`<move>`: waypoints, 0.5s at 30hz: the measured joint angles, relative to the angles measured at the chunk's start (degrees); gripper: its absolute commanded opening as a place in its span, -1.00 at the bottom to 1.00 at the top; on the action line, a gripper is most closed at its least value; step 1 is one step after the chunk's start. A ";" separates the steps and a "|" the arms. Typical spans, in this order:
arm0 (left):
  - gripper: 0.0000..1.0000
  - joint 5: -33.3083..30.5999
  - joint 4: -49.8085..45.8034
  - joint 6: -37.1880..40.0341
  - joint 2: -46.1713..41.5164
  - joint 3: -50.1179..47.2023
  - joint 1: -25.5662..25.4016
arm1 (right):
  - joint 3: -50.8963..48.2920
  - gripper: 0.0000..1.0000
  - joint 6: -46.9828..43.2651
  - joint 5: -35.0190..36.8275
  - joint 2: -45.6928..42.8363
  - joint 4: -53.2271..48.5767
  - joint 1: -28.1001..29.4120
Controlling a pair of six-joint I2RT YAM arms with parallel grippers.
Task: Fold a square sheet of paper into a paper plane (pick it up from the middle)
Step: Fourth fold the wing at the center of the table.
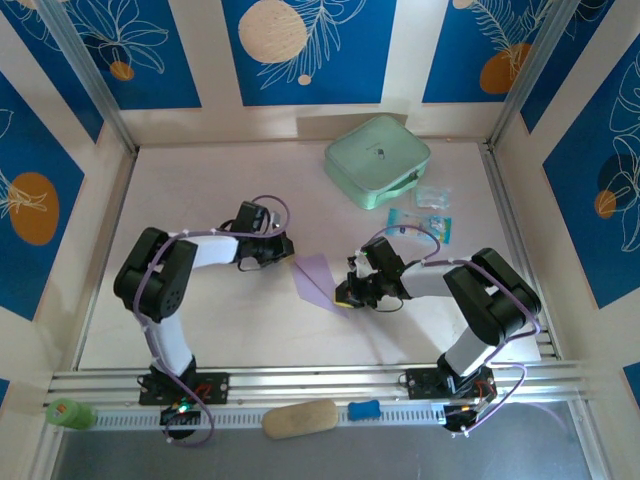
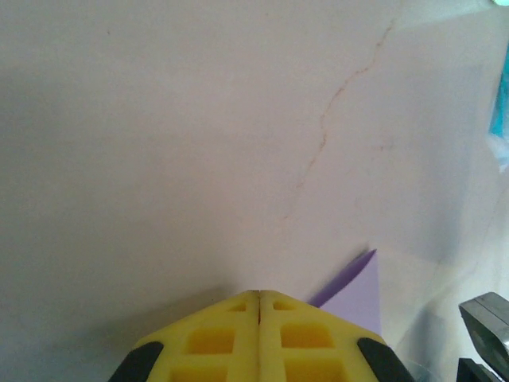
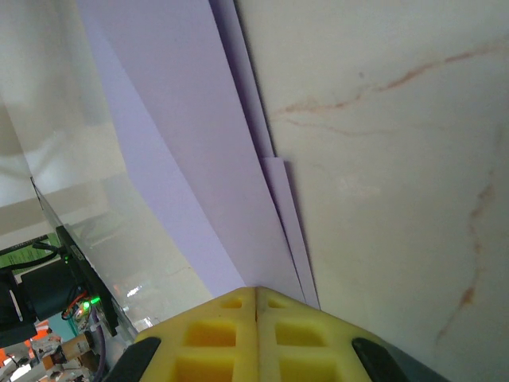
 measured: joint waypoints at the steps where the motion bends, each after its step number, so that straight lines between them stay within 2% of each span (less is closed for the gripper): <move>1: -0.96 -0.26 -0.70 0.00 -1.07 0.00 0.00 | 0.00 -1.00 0.00 0.00 0.00 -0.02 0.00; 7: -0.96 -0.68 -0.39 -1.14 -7.87 -0.02 -1.79 | 0.00 -1.00 0.00 -0.02 0.00 -0.02 0.00; 15: -0.97 0.94 5.40 -3.98 -5.57 -2.12 -11.30 | 0.00 -1.00 0.00 -0.17 0.07 0.02 -0.07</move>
